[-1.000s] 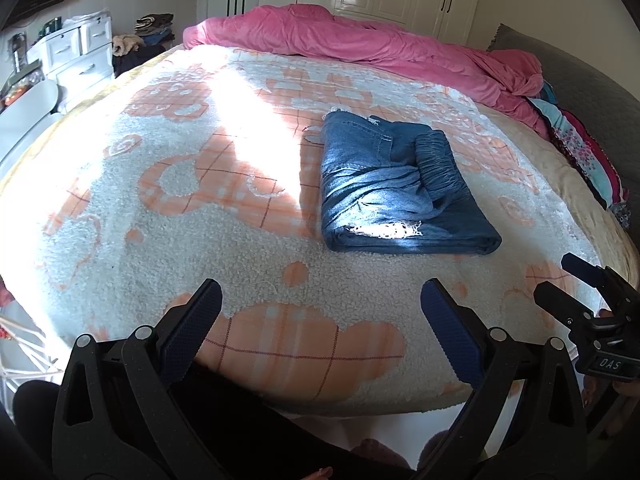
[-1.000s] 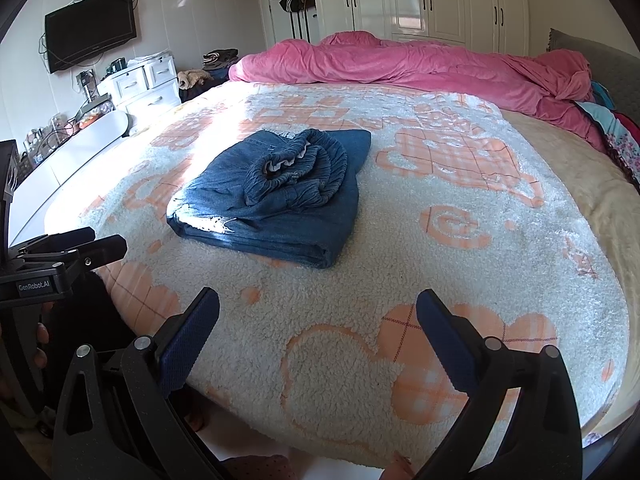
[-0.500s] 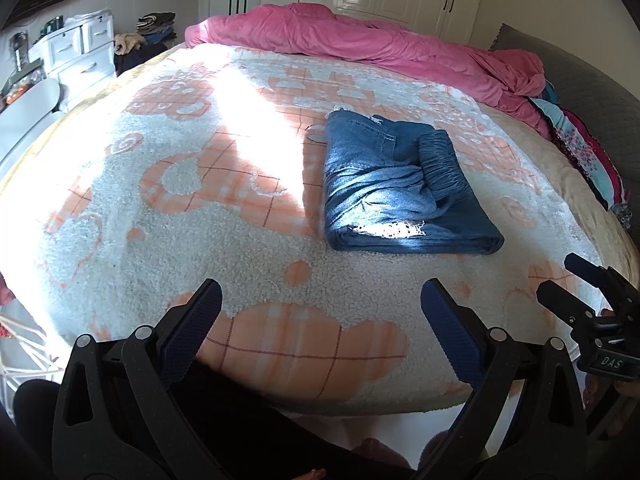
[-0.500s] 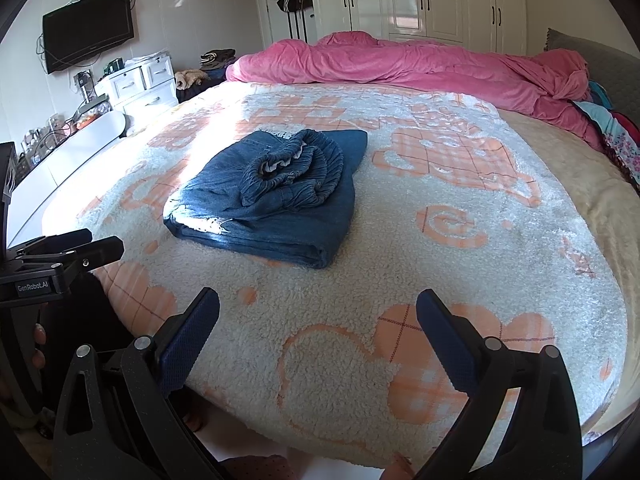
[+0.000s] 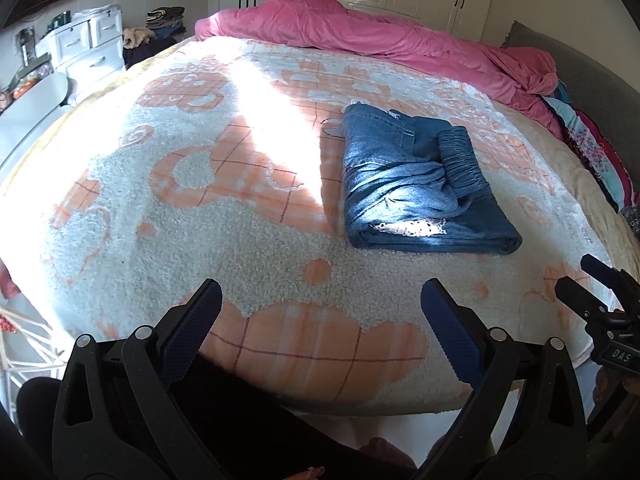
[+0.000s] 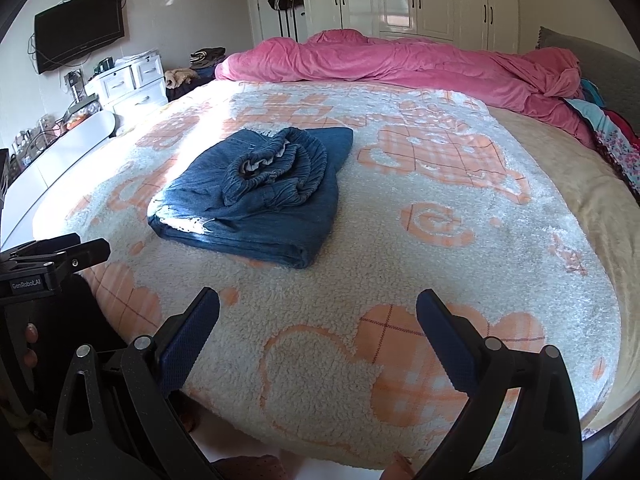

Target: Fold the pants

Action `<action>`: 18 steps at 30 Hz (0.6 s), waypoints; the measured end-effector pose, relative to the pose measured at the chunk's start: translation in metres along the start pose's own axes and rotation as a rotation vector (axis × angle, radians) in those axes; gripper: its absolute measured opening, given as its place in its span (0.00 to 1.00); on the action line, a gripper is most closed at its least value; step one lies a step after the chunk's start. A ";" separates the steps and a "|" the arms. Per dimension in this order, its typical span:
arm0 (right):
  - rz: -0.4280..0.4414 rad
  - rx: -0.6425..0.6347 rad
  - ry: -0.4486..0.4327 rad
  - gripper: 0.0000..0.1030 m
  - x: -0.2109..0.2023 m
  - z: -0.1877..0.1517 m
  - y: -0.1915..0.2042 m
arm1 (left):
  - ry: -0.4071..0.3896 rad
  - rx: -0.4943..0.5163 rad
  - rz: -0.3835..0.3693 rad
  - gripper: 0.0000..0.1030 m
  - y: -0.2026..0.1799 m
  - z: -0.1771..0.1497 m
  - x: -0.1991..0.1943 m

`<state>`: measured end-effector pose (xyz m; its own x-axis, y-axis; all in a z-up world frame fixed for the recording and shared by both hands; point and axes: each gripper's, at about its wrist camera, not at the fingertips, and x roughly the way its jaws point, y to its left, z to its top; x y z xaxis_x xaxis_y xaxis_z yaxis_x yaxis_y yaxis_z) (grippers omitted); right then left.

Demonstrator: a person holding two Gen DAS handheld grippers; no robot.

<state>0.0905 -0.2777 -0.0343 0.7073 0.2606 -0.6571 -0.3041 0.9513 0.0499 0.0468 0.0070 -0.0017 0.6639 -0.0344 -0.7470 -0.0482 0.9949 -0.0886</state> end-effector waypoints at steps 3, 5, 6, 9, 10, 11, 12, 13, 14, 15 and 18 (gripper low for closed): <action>-0.015 0.005 0.004 0.96 0.003 0.001 -0.005 | 0.001 -0.001 0.025 0.91 0.004 0.001 0.001; -0.029 0.012 0.004 0.96 0.005 0.003 -0.011 | -0.004 -0.014 0.017 0.91 0.007 0.003 0.002; -0.042 0.019 0.003 0.96 0.007 0.004 -0.016 | -0.002 -0.023 -0.001 0.91 0.010 0.004 0.002; -0.078 0.054 -0.002 0.96 0.011 0.010 -0.033 | 0.005 -0.041 0.006 0.91 0.020 0.012 0.009; -0.104 0.071 -0.003 0.96 0.014 0.013 -0.043 | 0.005 -0.041 0.034 0.91 0.026 0.018 0.013; -0.126 0.088 -0.004 0.96 0.016 0.015 -0.053 | 0.015 -0.042 0.048 0.91 0.034 0.024 0.018; -0.149 0.104 -0.009 0.96 0.018 0.019 -0.065 | 0.021 -0.050 0.061 0.91 0.042 0.030 0.023; -0.174 0.112 -0.010 0.96 0.020 0.021 -0.075 | 0.030 -0.065 0.079 0.91 0.054 0.039 0.031; -0.221 0.124 -0.005 0.96 0.024 0.026 -0.090 | 0.047 -0.078 0.097 0.91 0.067 0.048 0.040; -0.256 0.135 -0.010 0.96 0.027 0.030 -0.104 | 0.053 -0.085 0.112 0.91 0.076 0.054 0.046; -0.364 0.185 0.003 0.96 0.039 0.045 -0.154 | 0.090 -0.110 0.179 0.91 0.115 0.085 0.074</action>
